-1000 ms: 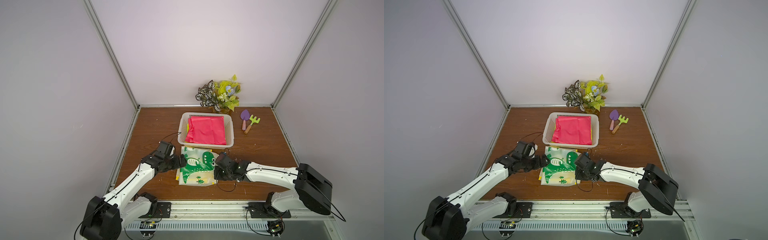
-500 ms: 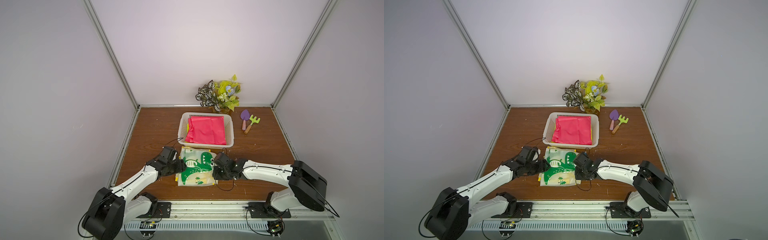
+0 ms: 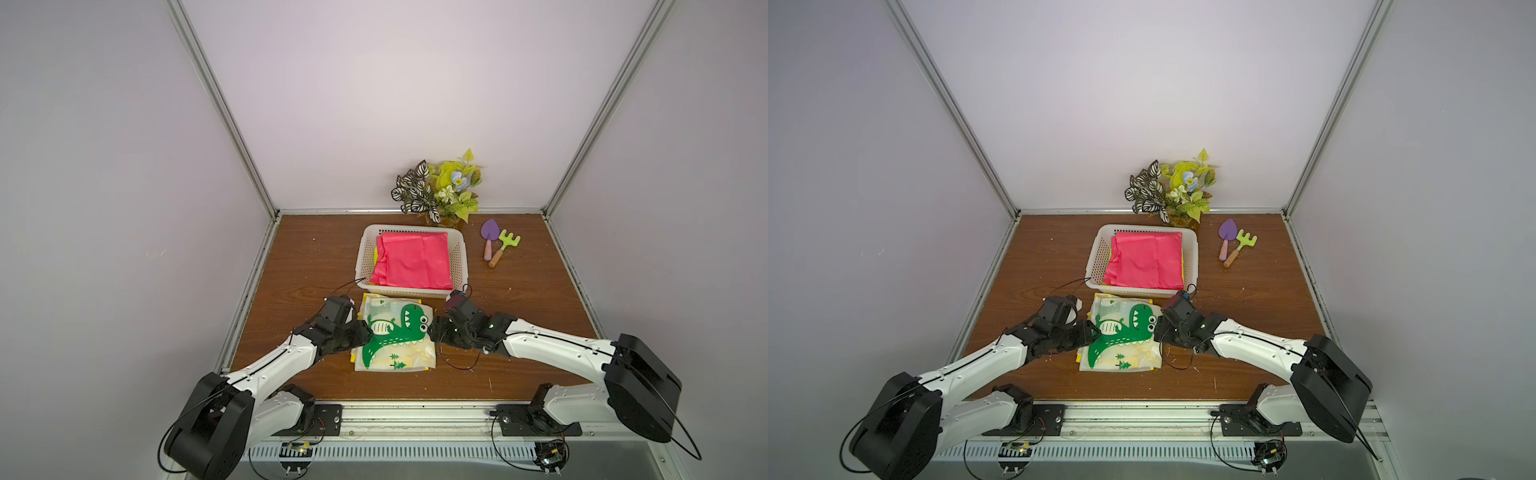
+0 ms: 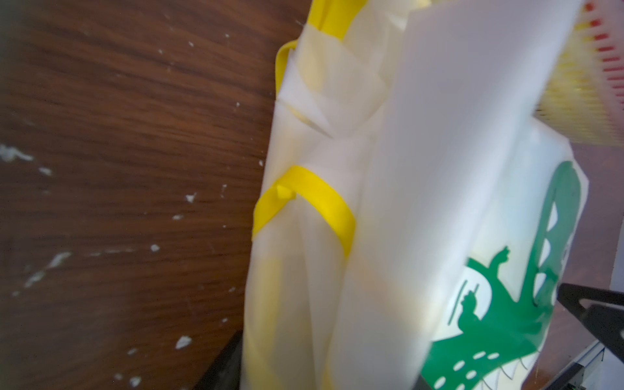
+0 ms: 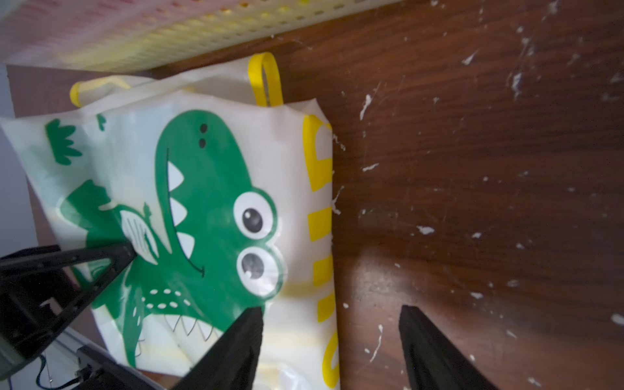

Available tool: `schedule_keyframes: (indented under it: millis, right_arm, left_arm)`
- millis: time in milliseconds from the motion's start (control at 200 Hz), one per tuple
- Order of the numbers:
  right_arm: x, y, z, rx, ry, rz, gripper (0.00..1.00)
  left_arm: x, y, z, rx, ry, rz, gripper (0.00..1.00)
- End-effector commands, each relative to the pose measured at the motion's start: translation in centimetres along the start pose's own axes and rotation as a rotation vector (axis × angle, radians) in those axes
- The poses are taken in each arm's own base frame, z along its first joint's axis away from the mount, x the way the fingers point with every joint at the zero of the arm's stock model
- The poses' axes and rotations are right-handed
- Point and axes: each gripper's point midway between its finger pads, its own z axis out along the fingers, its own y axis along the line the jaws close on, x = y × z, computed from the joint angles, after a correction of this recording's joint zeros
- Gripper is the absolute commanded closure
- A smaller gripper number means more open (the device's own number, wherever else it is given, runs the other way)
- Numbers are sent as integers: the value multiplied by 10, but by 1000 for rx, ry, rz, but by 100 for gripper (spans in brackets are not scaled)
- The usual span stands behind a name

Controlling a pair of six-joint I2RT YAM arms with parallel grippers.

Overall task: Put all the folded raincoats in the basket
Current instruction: Pick up the raincoat from the center of the board.

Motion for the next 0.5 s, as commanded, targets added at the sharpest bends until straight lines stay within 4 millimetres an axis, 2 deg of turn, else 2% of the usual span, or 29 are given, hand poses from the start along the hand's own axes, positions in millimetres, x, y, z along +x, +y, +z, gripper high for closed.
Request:
schedule_keyframes:
  millis: [0, 200, 295, 335, 490]
  right_arm:
    - [-2, 8, 12, -18, 16, -33, 29]
    - [11, 22, 29, -65, 84, -47, 33]
    - [14, 22, 31, -77, 84, -29, 33]
    - [16, 21, 32, -79, 86, -22, 34]
    - [21, 24, 37, -93, 103, -9, 54]
  left_arm:
    - [21, 17, 7, -46, 61, 3, 42]
    - [29, 20, 7, -32, 66, -21, 41]
    - [30, 19, 6, -27, 69, -21, 44]
    - [30, 18, 6, -21, 71, -21, 49]
    - [34, 16, 9, -2, 85, -43, 63]
